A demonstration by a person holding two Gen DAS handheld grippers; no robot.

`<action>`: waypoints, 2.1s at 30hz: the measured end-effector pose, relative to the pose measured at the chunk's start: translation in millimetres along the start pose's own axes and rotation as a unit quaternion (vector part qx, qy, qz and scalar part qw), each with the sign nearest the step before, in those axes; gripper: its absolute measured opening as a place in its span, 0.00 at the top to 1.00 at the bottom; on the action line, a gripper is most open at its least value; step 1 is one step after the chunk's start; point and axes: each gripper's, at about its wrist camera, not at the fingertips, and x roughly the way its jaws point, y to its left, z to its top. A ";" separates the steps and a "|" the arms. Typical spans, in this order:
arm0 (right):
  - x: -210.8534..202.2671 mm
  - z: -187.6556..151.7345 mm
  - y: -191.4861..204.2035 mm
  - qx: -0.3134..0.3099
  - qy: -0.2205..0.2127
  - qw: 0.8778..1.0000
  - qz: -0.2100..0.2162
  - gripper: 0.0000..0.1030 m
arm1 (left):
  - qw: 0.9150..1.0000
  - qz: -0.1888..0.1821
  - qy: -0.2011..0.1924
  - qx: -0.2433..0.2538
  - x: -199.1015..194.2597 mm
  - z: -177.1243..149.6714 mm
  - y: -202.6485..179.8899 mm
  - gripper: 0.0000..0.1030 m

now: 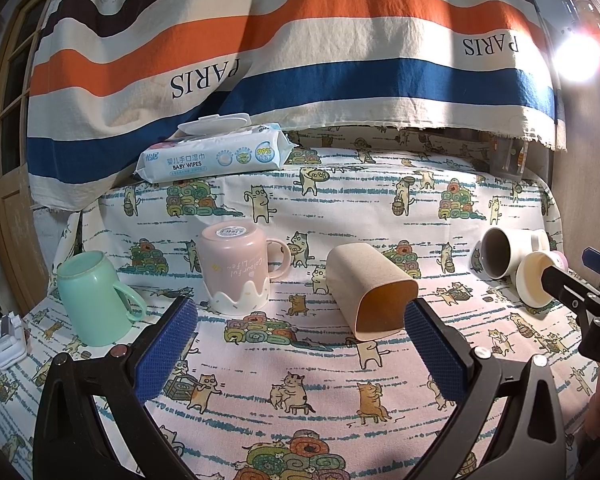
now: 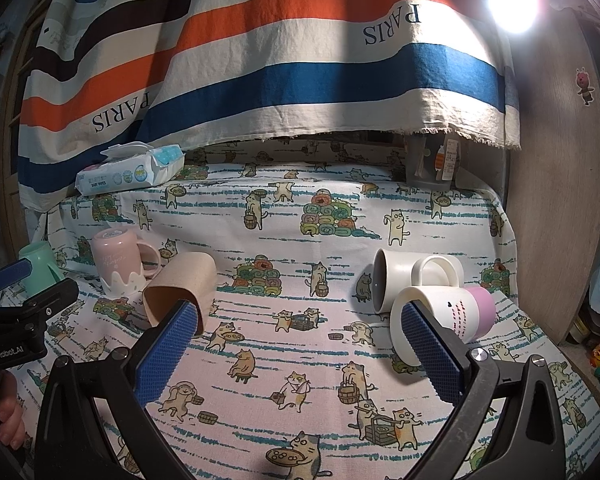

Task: Flip cup upside down
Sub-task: 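Move the left gripper onto the beige cup lying on its side and close, then lift the beige cup with the left gripper and rotate it rim-down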

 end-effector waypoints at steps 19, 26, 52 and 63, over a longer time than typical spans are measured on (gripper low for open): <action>-12.4 22.8 4.4 -0.032 0.005 0.999 0.000 0.00 | 0.987 -0.035 0.148 -0.041 20.7 43.0 -0.7 0.00; 11.4 65.5 -25.9 0.027 0.052 0.998 0.016 0.01 | 0.970 -0.043 0.236 -0.046 79.0 74.3 -24.4 0.00; 87.5 37.4 -76.5 0.083 0.170 0.982 -0.009 0.13 | 0.909 0.028 0.410 -0.073 215.9 20.9 -75.4 0.34; 81.2 31.5 -87.1 0.089 0.175 0.980 -0.028 0.13 | 0.924 -0.030 0.379 -0.030 158.7 18.3 -95.2 0.34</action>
